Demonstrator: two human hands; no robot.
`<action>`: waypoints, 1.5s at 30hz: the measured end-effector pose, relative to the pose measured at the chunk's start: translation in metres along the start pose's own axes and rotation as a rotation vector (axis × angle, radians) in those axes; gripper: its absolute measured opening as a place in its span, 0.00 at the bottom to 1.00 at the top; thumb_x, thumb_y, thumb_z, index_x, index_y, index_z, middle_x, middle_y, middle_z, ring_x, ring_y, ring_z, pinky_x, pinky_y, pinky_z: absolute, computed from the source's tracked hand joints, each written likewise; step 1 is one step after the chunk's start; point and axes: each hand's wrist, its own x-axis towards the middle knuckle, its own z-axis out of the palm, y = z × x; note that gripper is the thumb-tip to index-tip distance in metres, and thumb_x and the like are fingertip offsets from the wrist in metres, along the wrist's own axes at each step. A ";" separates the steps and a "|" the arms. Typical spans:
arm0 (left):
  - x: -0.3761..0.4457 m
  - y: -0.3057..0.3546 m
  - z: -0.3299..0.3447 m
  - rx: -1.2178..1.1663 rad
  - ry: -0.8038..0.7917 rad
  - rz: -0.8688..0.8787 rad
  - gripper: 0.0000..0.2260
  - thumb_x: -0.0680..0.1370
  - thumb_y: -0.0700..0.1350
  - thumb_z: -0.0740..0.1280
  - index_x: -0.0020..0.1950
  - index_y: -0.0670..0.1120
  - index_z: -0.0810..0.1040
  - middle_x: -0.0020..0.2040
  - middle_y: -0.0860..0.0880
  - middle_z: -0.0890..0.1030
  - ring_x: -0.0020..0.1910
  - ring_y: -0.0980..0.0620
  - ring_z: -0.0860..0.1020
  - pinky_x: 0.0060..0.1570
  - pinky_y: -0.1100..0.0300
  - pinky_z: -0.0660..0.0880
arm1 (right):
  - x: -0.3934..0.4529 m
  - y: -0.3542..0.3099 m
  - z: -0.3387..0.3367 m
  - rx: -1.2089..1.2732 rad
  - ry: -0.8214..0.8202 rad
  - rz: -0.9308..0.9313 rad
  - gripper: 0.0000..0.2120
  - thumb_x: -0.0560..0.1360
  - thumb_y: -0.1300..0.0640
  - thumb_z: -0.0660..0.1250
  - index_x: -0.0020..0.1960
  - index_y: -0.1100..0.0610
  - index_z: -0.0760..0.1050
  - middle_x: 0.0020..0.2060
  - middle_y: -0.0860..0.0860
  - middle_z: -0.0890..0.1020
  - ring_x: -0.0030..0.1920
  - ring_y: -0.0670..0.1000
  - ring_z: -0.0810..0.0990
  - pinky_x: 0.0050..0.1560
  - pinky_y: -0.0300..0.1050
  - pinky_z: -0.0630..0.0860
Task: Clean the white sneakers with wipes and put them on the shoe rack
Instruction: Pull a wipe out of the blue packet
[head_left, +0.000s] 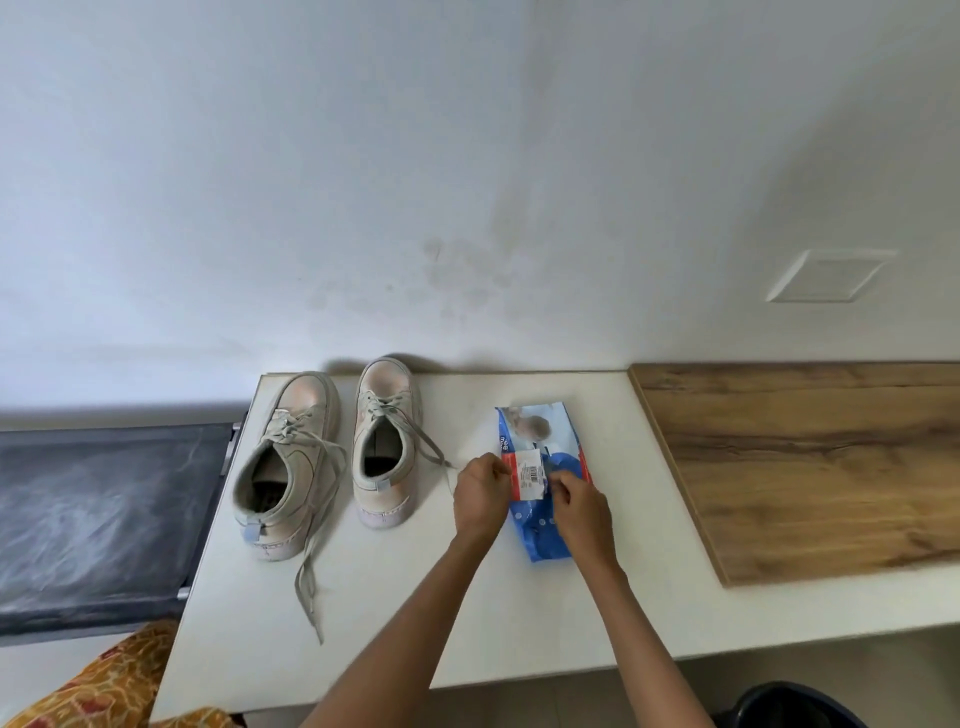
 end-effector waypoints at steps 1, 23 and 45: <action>-0.002 0.000 0.001 0.019 -0.011 0.026 0.08 0.77 0.40 0.61 0.50 0.41 0.78 0.50 0.44 0.80 0.48 0.46 0.78 0.45 0.54 0.76 | 0.001 0.000 0.000 -0.043 -0.017 -0.035 0.11 0.80 0.58 0.58 0.57 0.58 0.78 0.52 0.53 0.82 0.48 0.53 0.80 0.31 0.27 0.62; -0.021 -0.019 -0.004 0.458 -0.070 0.371 0.24 0.76 0.45 0.67 0.71 0.46 0.65 0.64 0.42 0.68 0.57 0.43 0.73 0.51 0.53 0.74 | 0.012 -0.013 -0.017 0.771 0.139 0.270 0.04 0.79 0.58 0.61 0.47 0.54 0.74 0.46 0.52 0.79 0.47 0.51 0.78 0.43 0.39 0.76; -0.037 0.019 -0.046 -0.620 -0.346 0.021 0.06 0.77 0.35 0.63 0.45 0.41 0.79 0.38 0.42 0.79 0.33 0.50 0.78 0.33 0.60 0.78 | -0.032 -0.040 -0.029 0.750 -0.198 -0.013 0.20 0.75 0.63 0.66 0.65 0.51 0.71 0.56 0.47 0.78 0.55 0.46 0.79 0.48 0.39 0.79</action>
